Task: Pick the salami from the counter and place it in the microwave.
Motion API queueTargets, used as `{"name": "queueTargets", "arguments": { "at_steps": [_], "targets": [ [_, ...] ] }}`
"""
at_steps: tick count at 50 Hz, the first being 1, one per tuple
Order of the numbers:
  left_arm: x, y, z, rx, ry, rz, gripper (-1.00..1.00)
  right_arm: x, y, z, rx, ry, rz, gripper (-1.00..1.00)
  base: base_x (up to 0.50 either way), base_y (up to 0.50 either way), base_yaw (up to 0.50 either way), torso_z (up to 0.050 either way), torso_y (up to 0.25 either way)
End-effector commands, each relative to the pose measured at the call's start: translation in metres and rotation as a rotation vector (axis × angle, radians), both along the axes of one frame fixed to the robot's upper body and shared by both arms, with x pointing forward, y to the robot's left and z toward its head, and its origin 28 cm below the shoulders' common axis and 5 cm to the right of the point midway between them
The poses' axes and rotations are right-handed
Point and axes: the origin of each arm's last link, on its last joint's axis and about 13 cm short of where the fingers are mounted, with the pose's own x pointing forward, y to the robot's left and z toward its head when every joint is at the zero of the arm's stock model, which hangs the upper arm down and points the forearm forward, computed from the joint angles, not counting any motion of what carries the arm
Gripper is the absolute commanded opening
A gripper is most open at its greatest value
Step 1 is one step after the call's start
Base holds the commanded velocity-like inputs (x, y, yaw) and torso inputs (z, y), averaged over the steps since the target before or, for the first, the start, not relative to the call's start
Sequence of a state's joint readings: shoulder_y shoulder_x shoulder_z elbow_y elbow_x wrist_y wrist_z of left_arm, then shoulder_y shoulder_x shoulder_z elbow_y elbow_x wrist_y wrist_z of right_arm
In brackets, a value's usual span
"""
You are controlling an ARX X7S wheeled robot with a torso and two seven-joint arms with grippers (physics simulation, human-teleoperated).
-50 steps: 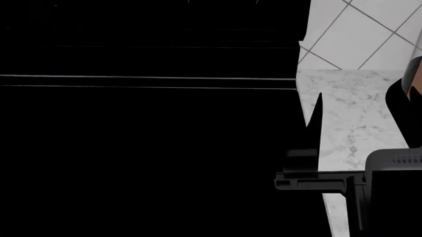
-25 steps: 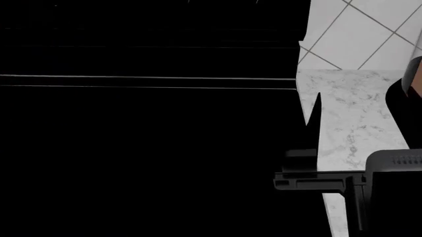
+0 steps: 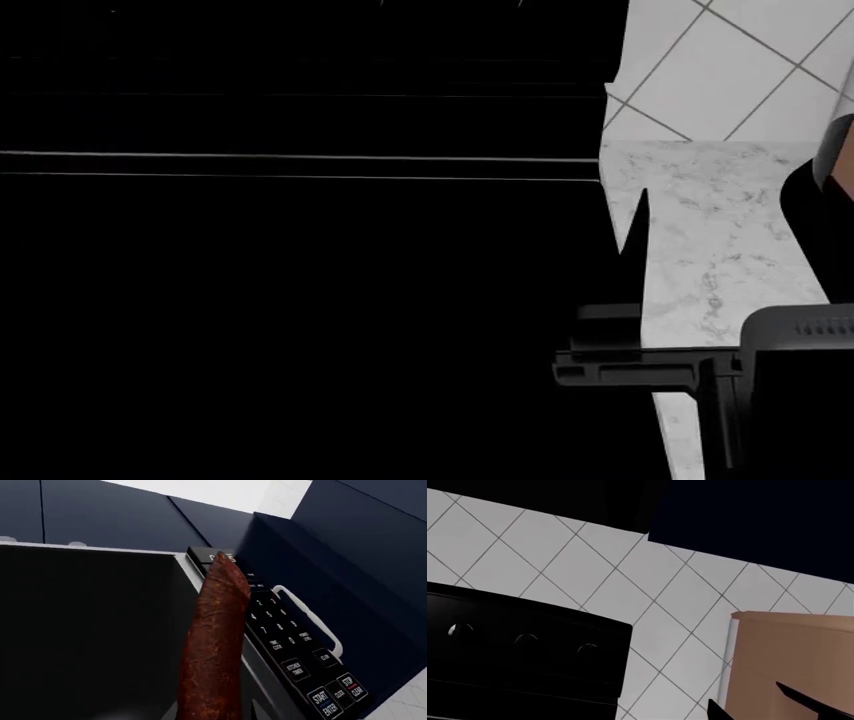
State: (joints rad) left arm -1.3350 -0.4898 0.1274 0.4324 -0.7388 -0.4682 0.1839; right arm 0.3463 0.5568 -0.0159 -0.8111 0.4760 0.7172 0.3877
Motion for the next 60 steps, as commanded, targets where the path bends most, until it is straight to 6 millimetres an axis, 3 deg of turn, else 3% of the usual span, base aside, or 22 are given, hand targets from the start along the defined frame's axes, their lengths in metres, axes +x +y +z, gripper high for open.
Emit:
{"name": "queueTargets", "arguments": {
  "at_steps": [1,26,40,60],
  "targets": [
    [0.007,0.001,0.025,-0.040,-0.001,0.064,-1.00,0.001,0.000,-0.002,0.004,0.000,0.004,1.00,0.00,0.00,0.00,0.000,0.000],
    [0.040,-0.002,0.074,-0.149,0.022,0.210,-1.00,0.003,0.000,-0.003,0.003,0.003,0.014,1.00,0.00,0.00,0.00,0.000,0.000],
    [0.039,-0.006,0.107,-0.176,-0.029,0.209,-1.00,0.001,-0.001,-0.004,0.003,0.002,0.013,1.00,0.00,0.00,0.00,0.000,0.000],
    [0.050,-0.001,0.139,-0.246,-0.010,0.257,-1.00,0.001,-0.001,-0.003,0.003,-0.001,0.011,1.00,0.00,0.00,0.00,0.000,0.000]
  ]
}}
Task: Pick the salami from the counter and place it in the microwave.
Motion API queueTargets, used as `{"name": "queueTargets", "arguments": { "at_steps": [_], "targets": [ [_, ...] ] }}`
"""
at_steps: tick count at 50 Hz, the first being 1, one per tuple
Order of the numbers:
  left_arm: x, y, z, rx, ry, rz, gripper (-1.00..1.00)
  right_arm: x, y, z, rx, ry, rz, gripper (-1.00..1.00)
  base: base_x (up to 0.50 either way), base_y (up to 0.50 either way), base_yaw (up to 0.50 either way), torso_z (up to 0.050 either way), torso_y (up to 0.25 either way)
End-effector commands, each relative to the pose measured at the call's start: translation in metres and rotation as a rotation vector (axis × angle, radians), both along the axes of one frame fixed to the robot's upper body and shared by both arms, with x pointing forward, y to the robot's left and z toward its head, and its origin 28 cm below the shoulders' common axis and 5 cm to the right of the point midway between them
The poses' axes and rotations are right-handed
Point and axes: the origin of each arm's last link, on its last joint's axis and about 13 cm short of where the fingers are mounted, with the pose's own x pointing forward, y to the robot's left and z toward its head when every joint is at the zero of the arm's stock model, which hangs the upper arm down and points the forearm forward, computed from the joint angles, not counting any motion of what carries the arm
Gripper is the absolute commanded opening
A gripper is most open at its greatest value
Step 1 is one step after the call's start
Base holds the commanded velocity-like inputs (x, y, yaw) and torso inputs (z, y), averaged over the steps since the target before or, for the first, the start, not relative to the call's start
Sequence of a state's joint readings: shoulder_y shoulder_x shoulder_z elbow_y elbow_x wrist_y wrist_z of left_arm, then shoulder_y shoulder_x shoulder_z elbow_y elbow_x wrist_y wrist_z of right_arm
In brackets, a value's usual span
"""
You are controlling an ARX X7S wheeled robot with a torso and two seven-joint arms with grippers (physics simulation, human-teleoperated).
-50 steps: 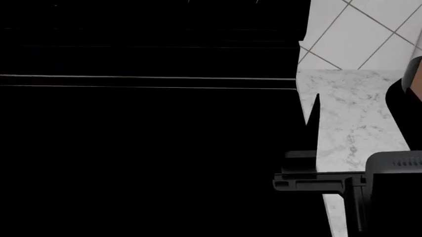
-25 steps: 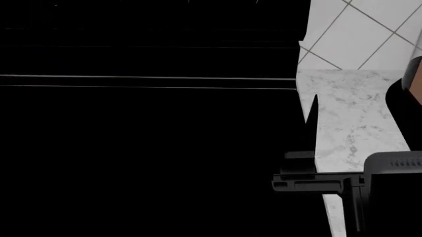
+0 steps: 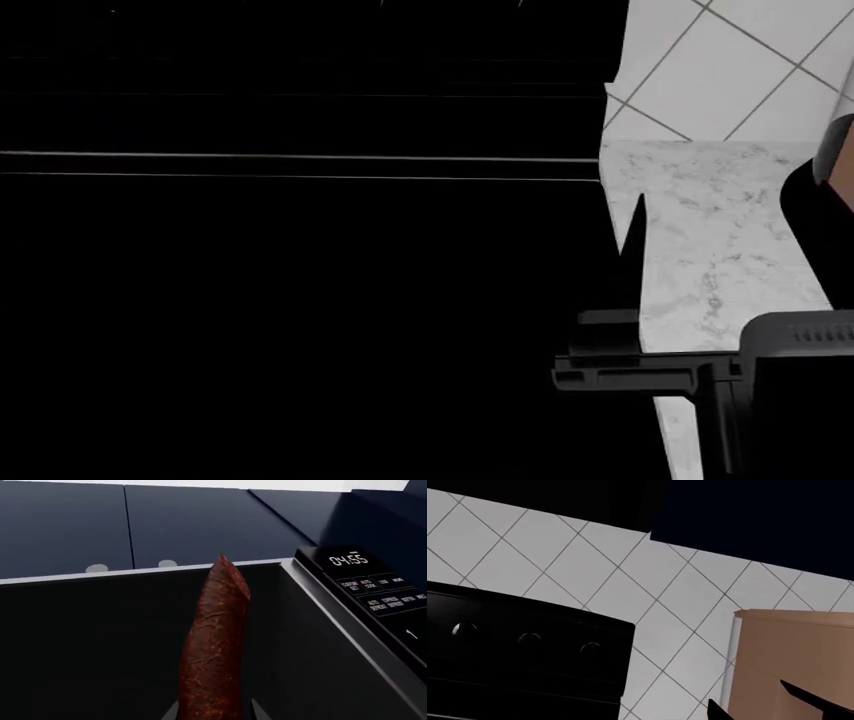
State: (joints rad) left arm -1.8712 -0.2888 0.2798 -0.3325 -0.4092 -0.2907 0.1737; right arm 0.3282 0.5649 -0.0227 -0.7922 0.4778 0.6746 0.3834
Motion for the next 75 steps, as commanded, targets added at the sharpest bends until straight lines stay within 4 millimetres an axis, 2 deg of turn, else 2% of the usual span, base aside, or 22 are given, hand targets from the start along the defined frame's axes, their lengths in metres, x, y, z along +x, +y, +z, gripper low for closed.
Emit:
{"name": "queueTargets", "arguments": {
  "at_steps": [1,12,19,61,75],
  "targets": [
    [0.006,0.003,0.023,-0.073,0.022,0.016,-1.00,0.000,0.000,0.001,0.000,-0.001,0.000,1.00,0.00,0.00,0.00,0.000,0.000],
    [0.017,0.001,0.053,-0.117,0.047,0.046,-1.00,0.000,0.000,0.001,0.000,-0.001,-0.001,1.00,0.00,0.00,0.00,0.000,0.000],
    [0.024,-0.002,0.058,-0.112,0.064,0.069,-1.00,-0.001,-0.001,0.000,0.000,-0.001,-0.004,1.00,0.00,0.00,0.00,0.000,0.000],
    [0.026,-0.008,0.054,-0.109,0.282,0.102,-1.00,-0.002,-0.001,0.000,-0.005,0.004,-0.003,1.00,0.00,0.00,0.00,0.000,0.000],
    [0.025,-0.006,0.053,-0.189,0.373,0.103,-1.00,-0.002,-0.001,0.002,-0.006,0.002,-0.004,1.00,0.00,0.00,0.00,0.000,0.000]
  ]
}}
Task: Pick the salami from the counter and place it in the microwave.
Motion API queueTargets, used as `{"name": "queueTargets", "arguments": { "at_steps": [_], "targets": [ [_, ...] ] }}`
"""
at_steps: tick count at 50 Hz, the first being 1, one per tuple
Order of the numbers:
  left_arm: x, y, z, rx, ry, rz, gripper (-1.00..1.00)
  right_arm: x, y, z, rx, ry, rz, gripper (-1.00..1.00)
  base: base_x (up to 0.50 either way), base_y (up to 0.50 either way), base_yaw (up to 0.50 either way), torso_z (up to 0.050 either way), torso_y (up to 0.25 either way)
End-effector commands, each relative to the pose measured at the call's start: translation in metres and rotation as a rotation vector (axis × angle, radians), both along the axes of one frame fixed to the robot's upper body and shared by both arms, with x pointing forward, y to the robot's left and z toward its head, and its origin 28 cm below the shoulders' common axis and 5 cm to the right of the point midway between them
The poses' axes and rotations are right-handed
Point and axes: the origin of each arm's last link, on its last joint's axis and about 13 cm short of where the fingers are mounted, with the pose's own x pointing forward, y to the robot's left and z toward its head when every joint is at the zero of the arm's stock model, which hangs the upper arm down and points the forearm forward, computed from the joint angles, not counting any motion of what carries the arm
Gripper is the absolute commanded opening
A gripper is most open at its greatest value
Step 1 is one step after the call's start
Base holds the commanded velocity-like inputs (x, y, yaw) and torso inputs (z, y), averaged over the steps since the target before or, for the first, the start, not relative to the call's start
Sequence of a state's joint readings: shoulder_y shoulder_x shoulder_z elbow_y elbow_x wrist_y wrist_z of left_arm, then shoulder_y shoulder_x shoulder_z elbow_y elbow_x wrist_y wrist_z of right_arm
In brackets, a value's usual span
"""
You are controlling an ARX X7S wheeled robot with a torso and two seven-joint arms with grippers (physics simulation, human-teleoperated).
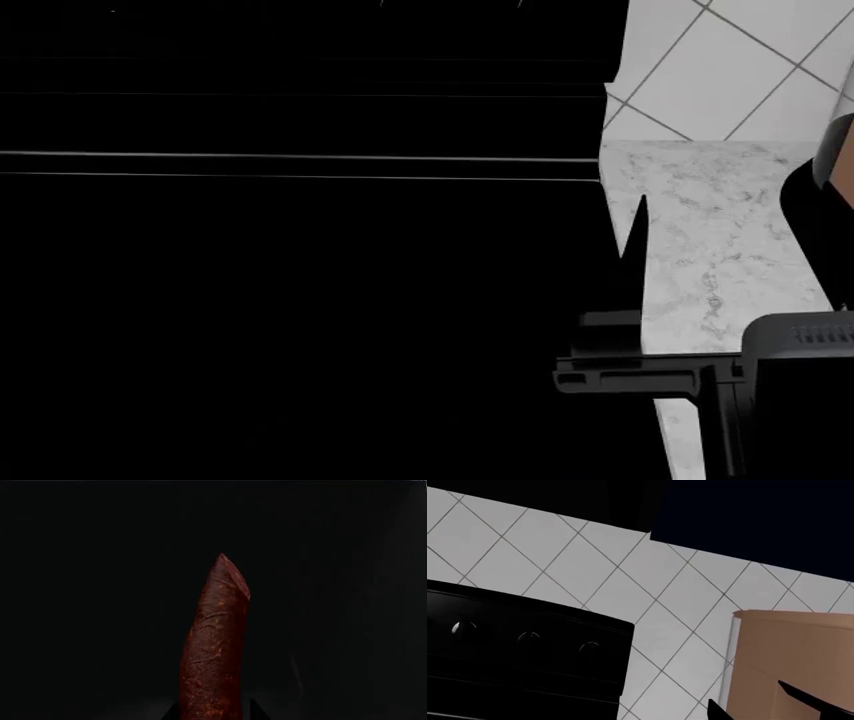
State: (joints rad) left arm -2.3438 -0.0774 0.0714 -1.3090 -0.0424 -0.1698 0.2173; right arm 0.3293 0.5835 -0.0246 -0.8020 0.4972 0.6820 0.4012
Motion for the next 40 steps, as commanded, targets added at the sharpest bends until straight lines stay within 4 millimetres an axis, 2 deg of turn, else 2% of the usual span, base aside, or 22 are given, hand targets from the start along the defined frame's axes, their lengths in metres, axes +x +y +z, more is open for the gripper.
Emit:
{"name": "queueTargets", "arguments": {
  "at_steps": [1,11,25,40],
  "targets": [
    [-0.001,-0.001,-0.001,-0.052,0.063,-0.013,-1.00,0.000,0.000,0.000,0.000,0.001,-0.001,1.00,0.00,0.00,0.00,0.000,0.000],
    [0.002,-0.004,-0.008,-0.032,0.173,-0.051,-1.00,-0.001,0.000,0.001,-0.002,0.000,0.000,1.00,0.00,0.00,0.00,0.000,0.000],
    [0.002,-0.003,-0.015,-0.183,0.313,-0.080,-1.00,0.000,0.000,0.003,-0.007,-0.002,0.003,1.00,0.00,0.00,0.00,0.000,0.000],
    [0.003,-0.004,-0.026,-0.233,0.479,-0.076,-1.00,0.000,0.001,0.003,-0.008,-0.001,0.004,1.00,0.00,0.00,0.00,0.000,0.000]
  ]
}}
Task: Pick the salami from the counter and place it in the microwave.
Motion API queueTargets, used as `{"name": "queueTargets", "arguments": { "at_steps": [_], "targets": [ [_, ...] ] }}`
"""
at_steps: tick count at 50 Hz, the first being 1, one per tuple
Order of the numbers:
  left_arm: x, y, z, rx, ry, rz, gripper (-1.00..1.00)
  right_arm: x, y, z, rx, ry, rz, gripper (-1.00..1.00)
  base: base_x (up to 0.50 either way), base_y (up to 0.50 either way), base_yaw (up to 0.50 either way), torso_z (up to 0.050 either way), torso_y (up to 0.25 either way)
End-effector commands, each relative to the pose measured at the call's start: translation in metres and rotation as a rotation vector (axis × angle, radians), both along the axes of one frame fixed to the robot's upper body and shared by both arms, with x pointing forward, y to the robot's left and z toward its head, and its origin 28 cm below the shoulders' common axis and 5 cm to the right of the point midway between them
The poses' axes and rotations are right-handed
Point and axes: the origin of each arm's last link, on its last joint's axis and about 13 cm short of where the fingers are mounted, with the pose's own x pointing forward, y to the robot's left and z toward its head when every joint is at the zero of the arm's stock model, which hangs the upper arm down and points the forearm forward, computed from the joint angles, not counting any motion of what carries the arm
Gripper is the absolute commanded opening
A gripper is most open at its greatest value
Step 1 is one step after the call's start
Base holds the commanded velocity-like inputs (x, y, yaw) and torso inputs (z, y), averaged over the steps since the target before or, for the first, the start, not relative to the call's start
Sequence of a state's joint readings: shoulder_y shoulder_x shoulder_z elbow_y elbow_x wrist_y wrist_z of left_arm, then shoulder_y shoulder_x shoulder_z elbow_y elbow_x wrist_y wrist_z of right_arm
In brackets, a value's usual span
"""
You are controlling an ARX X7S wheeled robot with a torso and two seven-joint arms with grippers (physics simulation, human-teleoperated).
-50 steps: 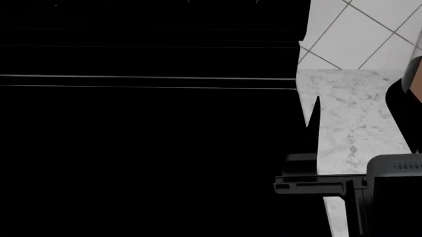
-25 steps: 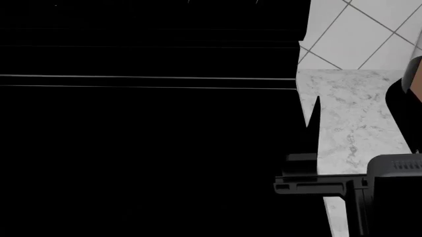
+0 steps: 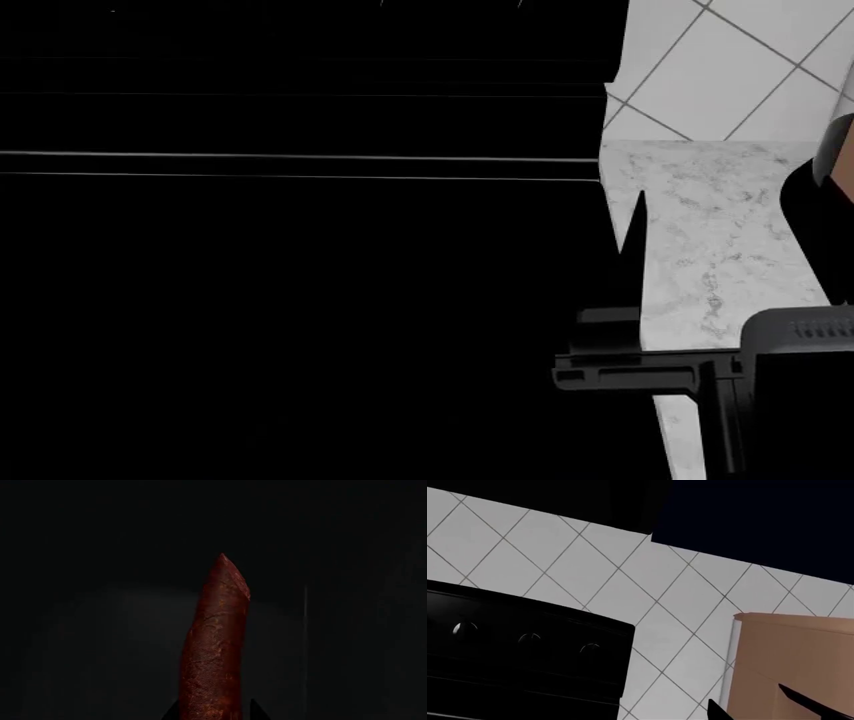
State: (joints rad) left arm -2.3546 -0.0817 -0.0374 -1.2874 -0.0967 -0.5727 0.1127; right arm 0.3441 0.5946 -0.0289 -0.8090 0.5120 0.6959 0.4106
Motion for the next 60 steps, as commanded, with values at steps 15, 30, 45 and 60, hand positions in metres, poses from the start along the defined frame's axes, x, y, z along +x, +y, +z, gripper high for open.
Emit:
{"name": "queueTargets", "arguments": {
  "at_steps": [15,30,45,60],
  "targets": [
    [0.000,-0.003,-0.016,-0.111,0.257,-0.024,-1.00,0.000,0.001,0.001,-0.005,0.005,0.002,1.00,0.00,0.00,0.00,0.000,0.000],
    [0.001,0.000,-0.019,-0.181,0.297,-0.005,-1.00,0.001,0.001,0.002,-0.010,0.007,0.008,1.00,0.00,0.00,0.00,0.000,0.001],
    [0.002,0.000,-0.021,-0.201,0.321,0.018,-1.00,0.001,0.001,0.002,-0.010,0.006,0.007,1.00,0.00,0.00,0.00,0.000,0.000],
    [0.001,0.003,-0.019,-0.244,0.307,0.004,-1.00,0.000,0.001,0.003,-0.013,0.007,0.007,1.00,0.00,0.00,0.00,0.000,0.000]
  ]
}}
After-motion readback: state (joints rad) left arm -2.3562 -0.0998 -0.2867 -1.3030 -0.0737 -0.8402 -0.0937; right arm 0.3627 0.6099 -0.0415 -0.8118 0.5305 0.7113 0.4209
